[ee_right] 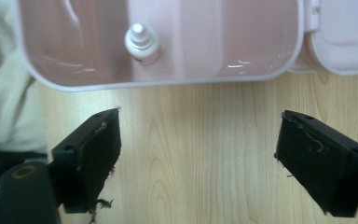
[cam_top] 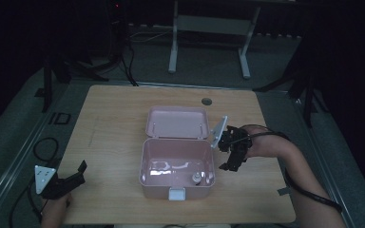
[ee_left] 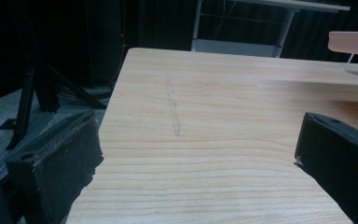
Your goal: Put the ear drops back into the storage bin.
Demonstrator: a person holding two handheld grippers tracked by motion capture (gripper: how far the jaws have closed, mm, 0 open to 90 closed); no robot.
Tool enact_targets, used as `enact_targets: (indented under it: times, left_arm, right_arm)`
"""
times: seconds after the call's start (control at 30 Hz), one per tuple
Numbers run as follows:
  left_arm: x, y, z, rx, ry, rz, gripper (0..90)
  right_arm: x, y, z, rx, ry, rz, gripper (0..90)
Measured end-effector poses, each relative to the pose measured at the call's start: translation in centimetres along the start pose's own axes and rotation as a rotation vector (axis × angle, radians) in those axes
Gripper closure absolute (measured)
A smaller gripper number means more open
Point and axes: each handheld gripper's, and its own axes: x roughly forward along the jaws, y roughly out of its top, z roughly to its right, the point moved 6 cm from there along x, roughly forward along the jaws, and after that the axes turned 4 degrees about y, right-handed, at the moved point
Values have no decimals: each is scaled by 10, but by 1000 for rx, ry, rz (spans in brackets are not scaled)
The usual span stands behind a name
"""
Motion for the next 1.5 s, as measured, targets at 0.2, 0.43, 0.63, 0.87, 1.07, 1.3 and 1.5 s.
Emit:
enact_targets:
  times: [0.2, 0.43, 0.63, 0.87, 1.07, 1.3, 1.5]
  left_arm:
    - [0, 0, 0, 0, 0, 0, 5]
    - [0, 0, 0, 0, -1, -1, 5]
    - [0, 0, 0, 0, 0, -1, 5]
    - [0, 0, 0, 1, 2, 0, 5]
    - [0, 0, 0, 1, 2, 0, 4]
    - [0, 0, 0, 0, 2, 0, 5]
    - [0, 0, 0, 0, 2, 1, 5]
  right_arm:
    - [17, -19, 5, 48, -6, 45, 134]
    - [40, -44, 11, 110, -44, 87, 137]
    - [59, -64, 13, 167, -85, 127, 137]
    - [78, -86, 16, 256, -150, 227, 138]
    - [88, -99, 17, 338, -217, 346, 138]
    - [100, -110, 17, 419, -313, 431, 138]
    - [106, -121, 19, 503, -369, 495, 137]
